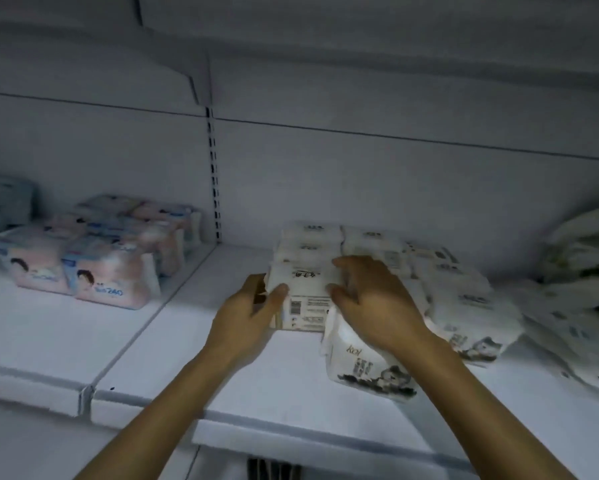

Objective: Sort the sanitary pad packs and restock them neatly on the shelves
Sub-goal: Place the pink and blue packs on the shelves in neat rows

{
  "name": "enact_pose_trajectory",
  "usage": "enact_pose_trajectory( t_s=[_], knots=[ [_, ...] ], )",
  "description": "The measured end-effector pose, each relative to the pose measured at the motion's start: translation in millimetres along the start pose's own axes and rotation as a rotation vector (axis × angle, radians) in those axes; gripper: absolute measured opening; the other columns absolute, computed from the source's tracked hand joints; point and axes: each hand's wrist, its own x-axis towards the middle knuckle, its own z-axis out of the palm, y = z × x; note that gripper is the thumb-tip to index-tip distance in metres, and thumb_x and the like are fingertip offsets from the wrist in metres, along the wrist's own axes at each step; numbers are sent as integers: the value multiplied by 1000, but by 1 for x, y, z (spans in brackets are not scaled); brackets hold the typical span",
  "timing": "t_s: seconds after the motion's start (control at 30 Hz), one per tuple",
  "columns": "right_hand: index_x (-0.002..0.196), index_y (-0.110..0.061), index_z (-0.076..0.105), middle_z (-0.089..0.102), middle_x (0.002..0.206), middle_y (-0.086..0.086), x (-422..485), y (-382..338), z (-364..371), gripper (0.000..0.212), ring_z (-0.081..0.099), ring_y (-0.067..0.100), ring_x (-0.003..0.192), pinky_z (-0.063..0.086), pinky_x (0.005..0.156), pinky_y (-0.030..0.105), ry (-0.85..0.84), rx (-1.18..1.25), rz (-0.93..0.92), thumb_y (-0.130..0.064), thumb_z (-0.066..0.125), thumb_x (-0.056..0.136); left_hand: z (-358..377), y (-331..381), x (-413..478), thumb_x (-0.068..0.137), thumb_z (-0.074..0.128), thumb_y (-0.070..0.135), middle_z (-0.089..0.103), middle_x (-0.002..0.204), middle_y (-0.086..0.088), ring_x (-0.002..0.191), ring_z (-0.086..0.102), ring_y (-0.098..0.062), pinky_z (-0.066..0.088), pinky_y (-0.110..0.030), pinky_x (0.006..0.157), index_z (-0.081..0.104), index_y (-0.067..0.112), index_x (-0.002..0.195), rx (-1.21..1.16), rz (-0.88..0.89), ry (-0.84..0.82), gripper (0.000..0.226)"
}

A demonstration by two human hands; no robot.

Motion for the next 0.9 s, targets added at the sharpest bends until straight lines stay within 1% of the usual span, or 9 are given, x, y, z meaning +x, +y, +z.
enact_pose_trajectory(
  t_s=[0.13,0.33,0.4,0.5,0.63,0.7,0.77,0.83,0.9],
  knots=[
    [135,-27,45,49,131,-8,3,11,5,45,48,12,116,39,98,29,-27,73,-8,-33,55,92,-2,1,1,94,58,27,72,100,12,91,69,-8,55,-24,70,55,23,112,-109,39,26,19],
    [136,-28,46,51,130,-11,0,16,13,52,47,11,117,38,102,33,39,74,-91,-43,61,88,-3,8,-3,94,56,27,72,98,10,88,70,-9,53,-20,67,59,22,109,-178,160,138,16],
    [129,-25,55,59,120,-8,0,17,15,54,54,15,110,43,96,35,129,48,-136,-55,57,84,-9,10,1,95,53,27,71,98,12,90,67,-3,51,-17,71,58,23,111,-208,192,221,18],
    [119,-21,63,66,111,-5,-1,15,14,53,60,19,103,44,93,36,268,27,-173,-56,49,83,-24,22,10,98,46,6,65,91,13,77,61,10,45,-7,63,54,29,103,-282,198,397,26],
    [115,-18,64,67,108,-1,2,9,-5,38,61,22,99,46,89,37,453,60,-238,-39,51,86,-60,43,33,96,33,-2,58,83,7,69,53,-1,42,-6,57,57,24,93,-400,101,567,36],
    [122,-18,58,64,116,4,7,6,-15,36,58,23,103,43,89,34,535,-26,-329,-28,54,88,-77,50,50,96,37,8,60,80,3,74,57,-11,48,-15,66,59,22,85,-450,37,487,28],
    [136,-22,45,52,137,8,14,-4,-23,54,51,26,117,39,98,34,515,-143,-425,-21,66,87,-82,62,57,96,39,11,62,79,-1,78,59,-20,48,-28,72,61,20,83,-415,0,303,27],
    [145,-26,34,34,152,10,23,-20,-27,82,36,28,134,29,107,38,397,-249,-566,-22,80,77,-74,70,57,98,37,8,61,74,2,70,61,-10,48,-21,65,60,24,80,-284,37,79,34],
    [141,-24,45,32,154,12,31,-38,-22,84,30,28,140,24,112,42,267,-278,-735,-26,86,67,-59,79,57,100,35,4,57,75,10,56,58,11,40,-4,54,56,28,85,-347,33,-59,35]
  ],
)
